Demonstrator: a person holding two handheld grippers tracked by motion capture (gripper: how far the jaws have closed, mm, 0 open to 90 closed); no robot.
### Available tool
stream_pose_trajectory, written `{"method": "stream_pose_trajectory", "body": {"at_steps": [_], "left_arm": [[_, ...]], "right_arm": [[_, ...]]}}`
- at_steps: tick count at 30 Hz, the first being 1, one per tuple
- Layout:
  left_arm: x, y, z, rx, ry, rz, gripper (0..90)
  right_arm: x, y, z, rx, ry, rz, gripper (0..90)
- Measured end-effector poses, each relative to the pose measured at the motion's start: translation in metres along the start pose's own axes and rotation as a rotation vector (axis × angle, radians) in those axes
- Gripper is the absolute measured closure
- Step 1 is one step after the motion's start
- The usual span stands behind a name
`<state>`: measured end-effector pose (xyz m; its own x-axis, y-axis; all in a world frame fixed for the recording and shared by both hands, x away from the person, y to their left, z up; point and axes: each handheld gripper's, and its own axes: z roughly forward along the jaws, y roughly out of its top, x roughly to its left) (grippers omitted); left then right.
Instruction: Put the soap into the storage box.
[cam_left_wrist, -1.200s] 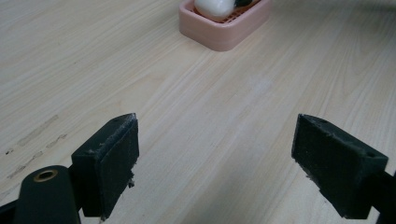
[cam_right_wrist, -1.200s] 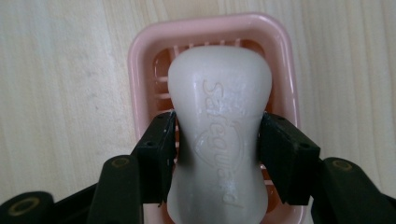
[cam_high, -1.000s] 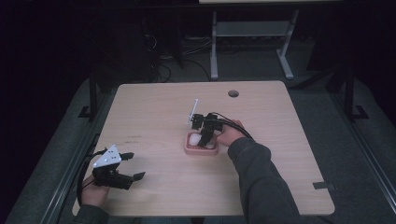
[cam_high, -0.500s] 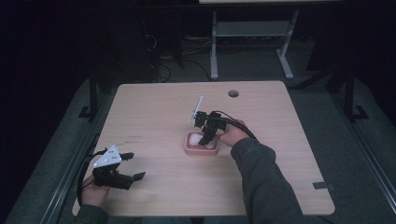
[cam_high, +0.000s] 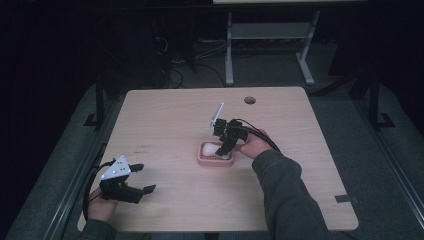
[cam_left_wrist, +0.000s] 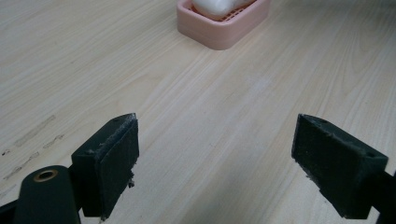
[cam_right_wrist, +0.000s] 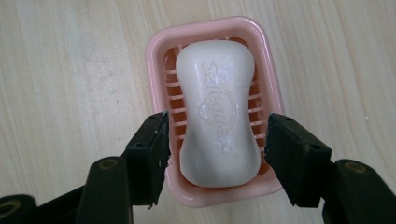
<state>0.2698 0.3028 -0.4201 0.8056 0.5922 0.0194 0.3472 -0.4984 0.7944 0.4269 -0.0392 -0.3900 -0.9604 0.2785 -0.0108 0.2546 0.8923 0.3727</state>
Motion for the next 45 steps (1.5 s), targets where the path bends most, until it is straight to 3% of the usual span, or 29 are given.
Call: {"method": "stream_pose_trajectory", "body": {"at_steps": [45], "left_arm": [[-0.001, 0.0, 0.001, 0.007, 0.0, 0.001, 14.8]], "right_arm": [[0.01, -0.041, -0.018, -0.075, 0.003, 0.052, 38.7]]}}
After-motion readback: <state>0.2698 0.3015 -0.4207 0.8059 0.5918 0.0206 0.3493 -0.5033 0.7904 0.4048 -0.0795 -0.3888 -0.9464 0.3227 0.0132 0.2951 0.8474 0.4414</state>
